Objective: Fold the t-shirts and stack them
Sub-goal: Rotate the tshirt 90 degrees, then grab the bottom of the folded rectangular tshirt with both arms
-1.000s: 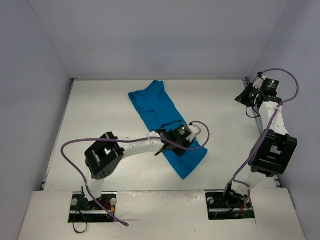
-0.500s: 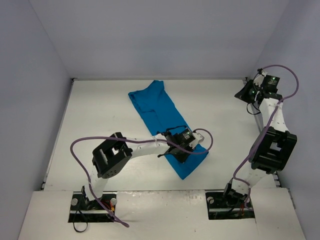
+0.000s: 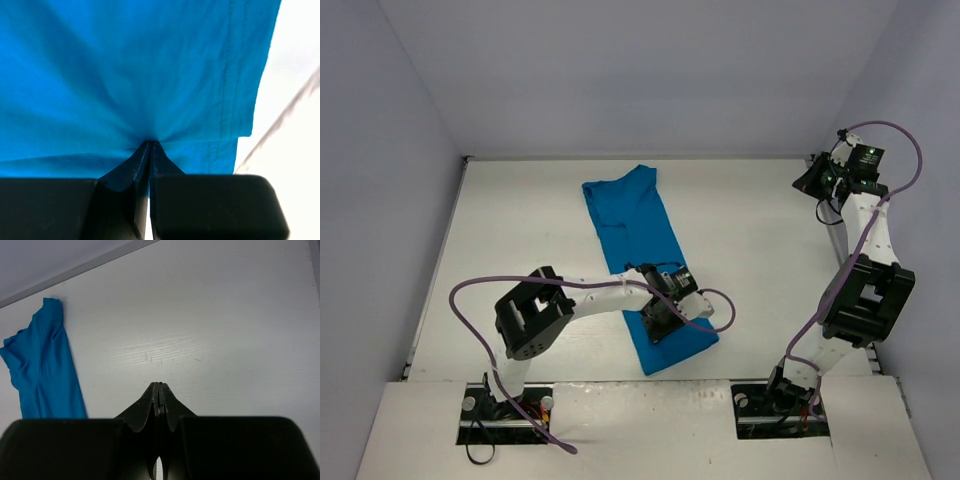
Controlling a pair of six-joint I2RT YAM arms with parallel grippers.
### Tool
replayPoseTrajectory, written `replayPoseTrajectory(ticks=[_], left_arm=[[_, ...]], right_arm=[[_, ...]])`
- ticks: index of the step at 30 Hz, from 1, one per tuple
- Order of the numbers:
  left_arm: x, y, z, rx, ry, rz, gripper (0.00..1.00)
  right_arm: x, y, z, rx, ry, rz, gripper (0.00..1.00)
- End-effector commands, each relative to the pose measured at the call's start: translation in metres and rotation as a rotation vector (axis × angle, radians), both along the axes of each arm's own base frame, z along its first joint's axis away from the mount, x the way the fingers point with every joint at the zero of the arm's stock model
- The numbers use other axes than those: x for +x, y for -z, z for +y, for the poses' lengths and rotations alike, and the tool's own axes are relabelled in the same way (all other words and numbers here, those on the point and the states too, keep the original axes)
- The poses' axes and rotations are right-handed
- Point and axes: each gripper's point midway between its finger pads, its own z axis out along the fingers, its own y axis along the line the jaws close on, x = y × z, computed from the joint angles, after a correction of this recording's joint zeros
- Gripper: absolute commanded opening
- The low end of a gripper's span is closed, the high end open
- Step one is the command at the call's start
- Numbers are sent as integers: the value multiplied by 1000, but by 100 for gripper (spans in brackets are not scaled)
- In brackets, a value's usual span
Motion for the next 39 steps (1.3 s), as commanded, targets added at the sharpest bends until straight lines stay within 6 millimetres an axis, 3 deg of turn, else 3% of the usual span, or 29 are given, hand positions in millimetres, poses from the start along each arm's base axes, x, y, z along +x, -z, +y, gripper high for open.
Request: replayPoseTrajectory(ticks=[1, 7, 12, 16, 17, 22, 25, 26, 28, 29, 30, 33, 35, 39], left_arm=[[-29, 0, 60, 139, 190, 57, 0], [-38, -8, 81, 151, 339, 85, 0], [-41, -15, 92, 135, 418, 88, 0], [-42, -19, 99, 102, 452, 73, 0], [-44, -18, 103, 101, 459, 71, 0], [-30, -38, 112, 18, 512, -98, 2], [-12, -66, 110, -94, 493, -264, 27], [-8, -79, 108, -158, 483, -319, 45], [-6, -100, 107, -262, 484, -420, 64], [-8, -112, 109, -330, 513, -486, 83], [-11, -116, 111, -370, 540, -522, 89], [-29, -118, 117, -472, 658, -578, 89], [-46, -111, 122, -546, 801, -611, 89], [-65, -99, 121, -645, 992, -663, 89]], right_arm=[[7, -28, 11, -70, -69, -97, 0], [9, -32, 55, -146, -201, -124, 0], [-5, -23, 94, -229, -404, -156, 0], [-30, -12, 104, -332, -534, -191, 1], [-38, -18, 105, -362, -557, -221, 1], [-83, -10, 116, -531, -757, -346, 7], [-123, -4, 122, -678, -860, -442, 12], [-130, -10, 122, -746, -890, -492, 14], [-147, 3, 127, -834, -988, -539, 16], [-164, 7, 133, -910, -1062, -613, 20], [-176, 4, 140, -972, -1102, -687, 18], [-203, 12, 166, -1057, -1239, -884, 13], [-223, 20, 190, -1053, -1344, -1041, 27], [-262, 43, 246, -1025, -1611, -1233, 35]])
